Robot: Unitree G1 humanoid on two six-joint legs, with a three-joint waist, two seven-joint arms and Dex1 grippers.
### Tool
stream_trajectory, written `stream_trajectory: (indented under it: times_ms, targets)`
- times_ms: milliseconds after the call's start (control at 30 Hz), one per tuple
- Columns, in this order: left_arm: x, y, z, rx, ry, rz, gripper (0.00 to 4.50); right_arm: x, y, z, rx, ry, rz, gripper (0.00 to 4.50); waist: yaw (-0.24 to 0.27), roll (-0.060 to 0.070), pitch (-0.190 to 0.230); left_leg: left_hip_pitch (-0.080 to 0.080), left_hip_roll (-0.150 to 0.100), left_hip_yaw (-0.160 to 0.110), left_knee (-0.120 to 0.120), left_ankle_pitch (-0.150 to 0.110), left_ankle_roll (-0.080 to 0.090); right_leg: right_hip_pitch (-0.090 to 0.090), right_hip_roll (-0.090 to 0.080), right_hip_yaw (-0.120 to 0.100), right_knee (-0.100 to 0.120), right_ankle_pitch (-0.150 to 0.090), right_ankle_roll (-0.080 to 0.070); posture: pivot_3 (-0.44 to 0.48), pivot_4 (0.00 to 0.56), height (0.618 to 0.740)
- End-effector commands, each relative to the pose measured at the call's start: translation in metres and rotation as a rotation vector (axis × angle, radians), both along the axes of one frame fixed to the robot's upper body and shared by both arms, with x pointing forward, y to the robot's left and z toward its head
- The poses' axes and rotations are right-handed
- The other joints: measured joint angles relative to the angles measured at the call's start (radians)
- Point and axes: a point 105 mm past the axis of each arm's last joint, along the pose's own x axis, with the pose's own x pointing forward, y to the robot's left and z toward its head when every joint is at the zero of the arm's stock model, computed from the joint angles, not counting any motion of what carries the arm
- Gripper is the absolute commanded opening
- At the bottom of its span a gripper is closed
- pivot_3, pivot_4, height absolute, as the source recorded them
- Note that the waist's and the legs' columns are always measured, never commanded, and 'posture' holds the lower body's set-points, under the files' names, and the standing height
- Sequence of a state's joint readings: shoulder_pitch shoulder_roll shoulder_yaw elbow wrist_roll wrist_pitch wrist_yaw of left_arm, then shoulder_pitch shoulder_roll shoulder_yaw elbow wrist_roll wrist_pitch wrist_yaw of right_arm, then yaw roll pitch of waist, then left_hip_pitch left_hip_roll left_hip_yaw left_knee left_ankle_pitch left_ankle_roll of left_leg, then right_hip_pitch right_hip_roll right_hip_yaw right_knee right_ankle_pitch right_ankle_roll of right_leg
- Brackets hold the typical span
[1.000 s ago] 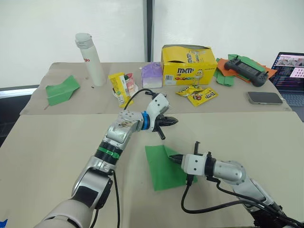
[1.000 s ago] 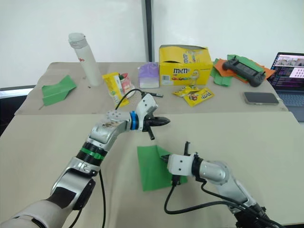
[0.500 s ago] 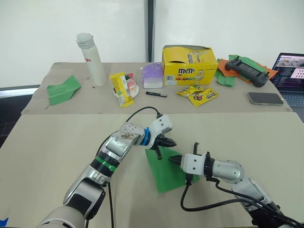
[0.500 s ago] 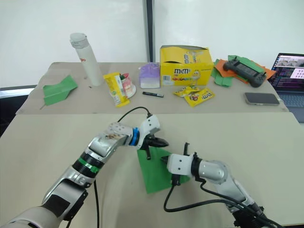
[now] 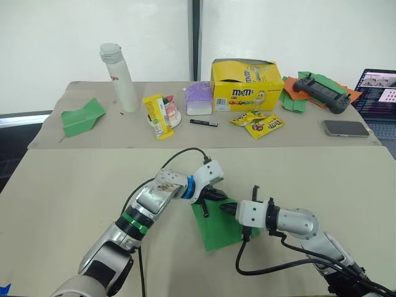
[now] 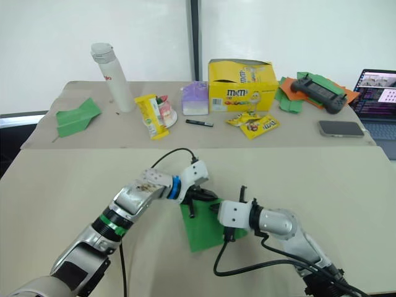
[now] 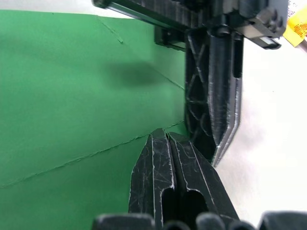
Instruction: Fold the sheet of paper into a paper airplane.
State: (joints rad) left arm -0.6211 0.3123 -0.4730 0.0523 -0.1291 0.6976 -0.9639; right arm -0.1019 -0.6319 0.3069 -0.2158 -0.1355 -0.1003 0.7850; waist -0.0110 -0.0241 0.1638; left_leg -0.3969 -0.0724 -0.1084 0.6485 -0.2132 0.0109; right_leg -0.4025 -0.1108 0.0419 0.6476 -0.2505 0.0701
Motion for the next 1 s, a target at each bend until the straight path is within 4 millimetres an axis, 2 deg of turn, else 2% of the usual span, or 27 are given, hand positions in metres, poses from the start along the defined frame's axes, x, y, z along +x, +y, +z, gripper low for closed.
stream_trajectory:
  times_ms: [33, 133, 233, 333, 400, 467, 567, 633, 767, 900, 1000]
  targets:
    - [-0.003, 0.007, -0.014, 0.044, 0.002, 0.007, 0.0, 0.002, -0.005, 0.002, -0.014, -0.004, -0.008, 0.05, 0.0, 0.0, 0.0, 0.0, 0.0, 0.0, 0.0, 0.0, 0.0, 0.001, 0.0, 0.0, 0.0, 0.0, 0.0, 0.0, 0.15, 0.74]
    - [0.0, 0.013, -0.025, 0.062, 0.01, 0.033, 0.0, 0.001, -0.005, 0.003, -0.004, 0.009, -0.002, 0.05, 0.001, 0.0, 0.0, 0.001, 0.0, 0.0, 0.0, 0.0, 0.0, 0.001, 0.0, 0.0, 0.0, 0.0, 0.0, 0.0, 0.15, 0.74]
    - [0.002, 0.013, -0.027, 0.058, 0.011, 0.042, 0.0, -0.008, -0.006, 0.005, 0.022, 0.079, 0.013, 0.82, 0.002, 0.0, 0.0, 0.005, 0.0, 0.0, 0.0, 0.0, 0.0, 0.006, 0.0, 0.0, -0.001, 0.0, 0.0, 0.0, 0.15, 0.74]
    - [0.001, 0.01, -0.029, 0.053, 0.02, 0.035, 0.0, -0.017, -0.01, 0.009, 0.017, 0.13, 0.04, 1.96, 0.002, 0.0, 0.0, 0.013, 0.001, 0.0, -0.001, -0.001, 0.001, 0.016, 0.0, -0.001, -0.004, -0.001, 0.001, 0.0, 0.15, 0.74]
    - [-0.001, 0.007, -0.03, 0.043, 0.036, 0.034, 0.0, -0.022, -0.016, 0.016, 0.049, 0.167, 0.028, 2.6, 0.003, 0.0, 0.0, 0.013, 0.001, 0.0, -0.001, -0.001, 0.001, 0.016, 0.0, -0.001, -0.004, -0.004, 0.007, 0.0, 0.15, 0.74]
    - [-0.001, 0.007, -0.03, 0.045, 0.036, 0.037, 0.0, -0.021, -0.022, 0.028, 0.153, 0.221, -0.034, 3.29, 0.005, 0.0, 0.0, 0.013, 0.001, -0.001, -0.001, -0.001, 0.001, 0.016, -0.001, -0.001, -0.004, -0.004, 0.007, 0.0, 0.15, 0.74]
    - [-0.001, 0.008, -0.03, 0.049, 0.034, 0.038, 0.0, -0.016, -0.029, 0.042, 0.27, 0.258, -0.108, 3.29, 0.007, 0.0, 0.0, 0.013, 0.001, -0.001, -0.001, -0.001, 0.001, 0.016, -0.001, 0.0, -0.004, -0.003, 0.005, 0.0, 0.15, 0.74]
    - [0.0, 0.008, -0.03, 0.05, 0.031, 0.04, 0.0, -0.008, -0.032, 0.053, 0.383, 0.277, -0.17, 2.69, 0.009, 0.0, 0.0, 0.013, 0.001, -0.001, -0.001, -0.001, 0.001, 0.016, -0.001, 0.0, -0.004, -0.003, 0.004, 0.0, 0.15, 0.74]
    - [0.001, 0.008, -0.029, 0.049, 0.032, 0.037, 0.0, 0.0, -0.033, 0.041, 0.325, 0.265, -0.231, 1.34, 0.009, 0.0, 0.0, 0.012, 0.001, -0.001, -0.001, -0.001, 0.001, 0.015, -0.001, 0.0, -0.004, -0.002, 0.002, 0.0, 0.15, 0.74]
    - [0.0, 0.011, -0.026, 0.044, 0.034, 0.038, 0.0, 0.015, -0.023, 0.027, 0.374, 0.292, -0.341, 0.03, 0.008, 0.0, -0.001, 0.013, 0.002, -0.001, -0.001, -0.001, 0.001, 0.015, -0.001, -0.001, -0.004, -0.002, 0.004, 0.0, 0.15, 0.74]
    - [0.0, 0.013, -0.025, 0.043, 0.035, 0.042, 0.0, 0.017, -0.019, 0.015, 0.36, 0.329, -0.365, 0.03, 0.007, 0.0, -0.001, 0.012, 0.001, -0.001, -0.002, -0.001, 0.001, 0.014, -0.001, 0.0, -0.003, -0.001, 0.002, 0.0, 0.15, 0.74]
